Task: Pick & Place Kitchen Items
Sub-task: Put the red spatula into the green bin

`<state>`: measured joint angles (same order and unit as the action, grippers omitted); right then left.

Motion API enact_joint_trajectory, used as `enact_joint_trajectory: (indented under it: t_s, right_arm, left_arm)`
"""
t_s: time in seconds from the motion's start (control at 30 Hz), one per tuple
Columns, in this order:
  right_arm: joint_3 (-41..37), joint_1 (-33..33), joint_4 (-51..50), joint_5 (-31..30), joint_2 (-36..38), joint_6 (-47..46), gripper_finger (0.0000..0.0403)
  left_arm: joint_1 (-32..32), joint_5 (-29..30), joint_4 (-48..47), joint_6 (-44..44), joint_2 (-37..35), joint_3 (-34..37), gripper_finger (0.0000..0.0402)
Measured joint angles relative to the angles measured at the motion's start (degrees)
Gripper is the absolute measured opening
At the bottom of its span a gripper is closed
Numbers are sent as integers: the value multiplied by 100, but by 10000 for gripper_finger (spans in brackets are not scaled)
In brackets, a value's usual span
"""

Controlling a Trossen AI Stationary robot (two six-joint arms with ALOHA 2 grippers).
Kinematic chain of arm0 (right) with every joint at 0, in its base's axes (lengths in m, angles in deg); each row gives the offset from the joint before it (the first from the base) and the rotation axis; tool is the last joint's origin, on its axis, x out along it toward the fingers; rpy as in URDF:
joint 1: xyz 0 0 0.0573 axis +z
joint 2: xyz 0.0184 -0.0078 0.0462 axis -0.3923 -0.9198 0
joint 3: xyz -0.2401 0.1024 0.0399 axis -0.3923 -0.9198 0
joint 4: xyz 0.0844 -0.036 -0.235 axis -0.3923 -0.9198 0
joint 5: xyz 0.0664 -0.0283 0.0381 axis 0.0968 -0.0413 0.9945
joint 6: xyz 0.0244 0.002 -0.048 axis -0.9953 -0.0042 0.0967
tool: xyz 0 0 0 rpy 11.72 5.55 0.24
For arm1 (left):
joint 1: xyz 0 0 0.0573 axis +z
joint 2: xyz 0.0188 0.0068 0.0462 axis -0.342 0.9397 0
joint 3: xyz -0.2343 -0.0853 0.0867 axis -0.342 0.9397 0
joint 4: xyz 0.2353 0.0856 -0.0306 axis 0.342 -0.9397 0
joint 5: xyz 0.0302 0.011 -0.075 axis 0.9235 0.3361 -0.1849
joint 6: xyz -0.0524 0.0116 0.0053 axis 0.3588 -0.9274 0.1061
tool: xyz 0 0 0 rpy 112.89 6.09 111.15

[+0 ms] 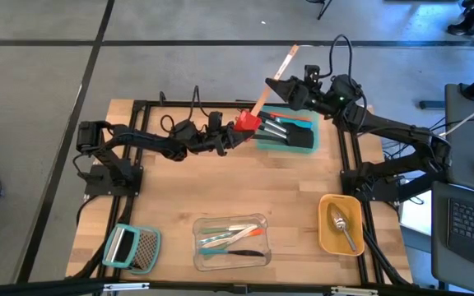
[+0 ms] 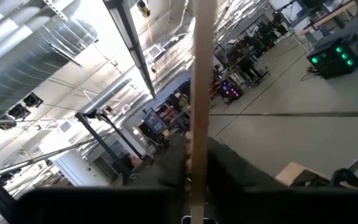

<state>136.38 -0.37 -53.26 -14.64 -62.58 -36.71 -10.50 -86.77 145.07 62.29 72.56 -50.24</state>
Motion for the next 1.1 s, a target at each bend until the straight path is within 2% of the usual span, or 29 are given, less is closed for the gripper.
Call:
enact_joint_trajectory:
  t_s: [0.07,0.1,0.2,0.3,0.53,0.67,0.77,0.83,1.0,1.03,1.1]
  right_arm:
    - [0,0,28,21,0,17,27]
    - [0,-2,3,23,0,15,19]
    - [0,-5,-90,22,0,-21,16]
    - [0,-17,-138,32,0,-46,16]
    - [0,-22,-264,87,0,22,16]
    - [8,-158,-751,319,20,190,16]
    - [227,-337,-1785,397,27,691,16]
    - [361,-446,-2360,437,39,1465,16]
    - [380,-673,-3249,455,-78,2676,16]
    - [341,-731,-3516,226,-101,2886,16]
    - [306,-799,-3707,131,-215,2854,16]
  left_arm:
    - [0,-10,-16,18,0,0,12]
    - [-2,-13,-20,18,0,0,12]
    - [0,1,-48,31,0,0,13]
    - [3,48,-66,70,0,0,36]
    - [57,163,-58,313,0,0,151]
    - [129,158,-60,559,0,0,225]
    - [216,148,-161,565,4,9,264]
    - [312,78,-317,570,17,17,278]
    - [534,-78,-843,628,37,29,285]
    - [550,-202,-745,614,22,18,285]
    - [537,-336,-595,526,-57,-20,285]
